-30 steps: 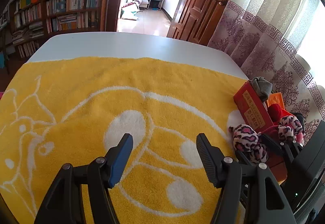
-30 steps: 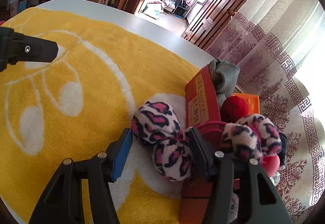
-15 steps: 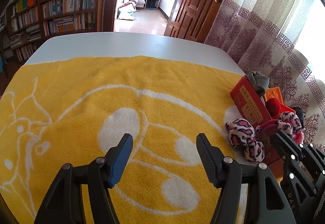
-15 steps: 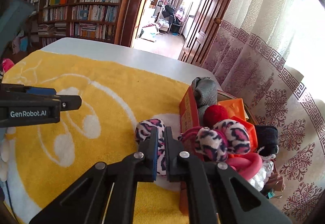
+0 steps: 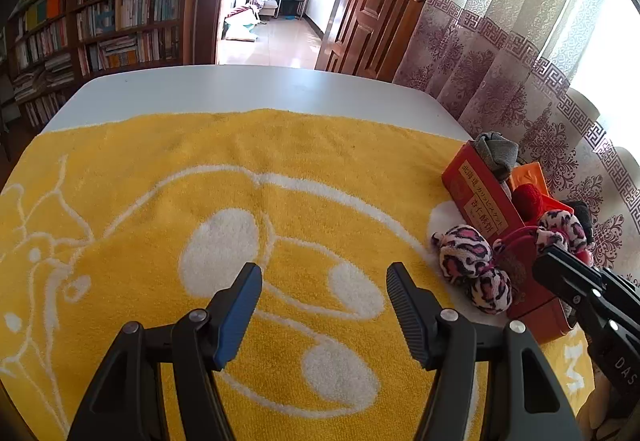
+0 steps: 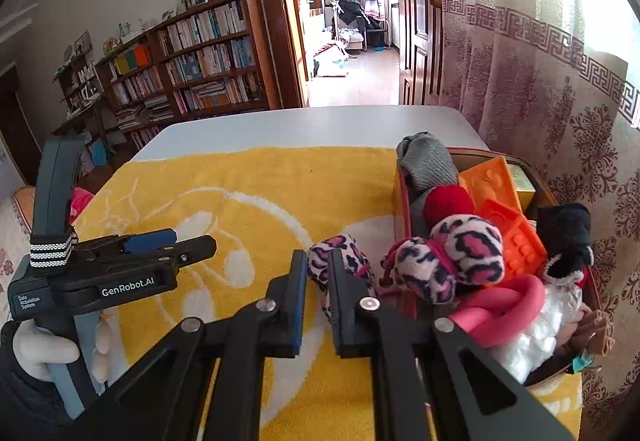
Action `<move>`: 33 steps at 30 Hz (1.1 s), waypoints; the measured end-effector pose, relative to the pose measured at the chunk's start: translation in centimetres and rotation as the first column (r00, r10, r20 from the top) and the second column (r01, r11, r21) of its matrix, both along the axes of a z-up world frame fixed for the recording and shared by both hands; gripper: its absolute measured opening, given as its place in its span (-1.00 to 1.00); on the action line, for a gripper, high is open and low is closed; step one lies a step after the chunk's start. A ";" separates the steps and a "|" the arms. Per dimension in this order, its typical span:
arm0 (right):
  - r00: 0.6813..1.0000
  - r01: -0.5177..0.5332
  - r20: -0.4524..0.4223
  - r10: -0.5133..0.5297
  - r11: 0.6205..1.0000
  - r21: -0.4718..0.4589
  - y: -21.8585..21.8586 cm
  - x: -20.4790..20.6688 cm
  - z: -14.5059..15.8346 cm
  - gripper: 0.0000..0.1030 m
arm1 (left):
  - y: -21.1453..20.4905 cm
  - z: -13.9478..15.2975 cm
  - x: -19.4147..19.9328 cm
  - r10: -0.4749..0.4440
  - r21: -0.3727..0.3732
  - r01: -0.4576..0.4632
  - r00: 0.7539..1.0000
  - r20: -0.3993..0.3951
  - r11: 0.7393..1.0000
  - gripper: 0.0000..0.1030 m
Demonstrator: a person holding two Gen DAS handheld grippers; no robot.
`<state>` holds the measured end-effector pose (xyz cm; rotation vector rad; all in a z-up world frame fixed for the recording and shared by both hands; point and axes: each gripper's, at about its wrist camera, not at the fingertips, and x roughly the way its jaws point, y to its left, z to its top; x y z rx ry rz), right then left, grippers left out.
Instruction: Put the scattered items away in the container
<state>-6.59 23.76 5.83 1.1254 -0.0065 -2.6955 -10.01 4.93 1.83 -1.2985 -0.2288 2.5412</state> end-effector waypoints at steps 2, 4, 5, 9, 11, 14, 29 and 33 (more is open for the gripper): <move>0.999 -0.030 0.028 0.028 0.997 0.076 -1.4 -0.5 -1.2 -0.18 | -0.3 0.0 -0.1 0.007 0.009 -0.007 1.000 0.000 1.000 0.29; 0.998 -0.035 0.050 0.028 0.987 0.159 -2.8 -1.0 -2.4 -0.02 | -0.8 0.0 -0.2 0.017 0.018 -0.017 1.000 0.005 1.000 0.29; 0.998 -0.031 0.060 0.019 0.978 0.207 -3.3 -1.5 -3.0 -0.02 | -0.9 0.0 -0.3 0.022 0.023 -0.023 1.000 0.009 0.999 0.29; 0.996 -0.019 0.085 -0.010 0.944 0.331 -4.2 -3.4 -5.2 -0.02 | -1.4 -0.2 -0.5 0.041 0.028 -0.041 0.999 0.018 0.999 0.29; 0.997 -0.010 0.072 -0.020 0.918 0.396 -4.6 -3.9 -5.8 -0.02 | -1.4 -0.3 -0.5 0.045 0.023 -0.045 0.999 0.020 0.999 0.29; 0.998 -0.006 0.064 -0.026 0.889 0.457 -4.8 -4.2 -6.5 0.00 | -1.3 -0.6 -0.7 0.045 0.015 -0.045 0.999 0.029 0.999 0.32; 0.987 0.119 -0.116 -0.114 0.992 0.032 1.2 2.1 2.7 -0.55 | -0.7 -0.5 -0.2 0.026 0.114 -0.031 0.999 0.042 0.993 0.62; 0.983 0.117 -0.136 -0.119 0.993 -0.024 3.4 3.0 4.5 -0.55 | 0.9 0.3 0.4 -0.020 0.112 0.017 0.999 0.026 0.994 0.62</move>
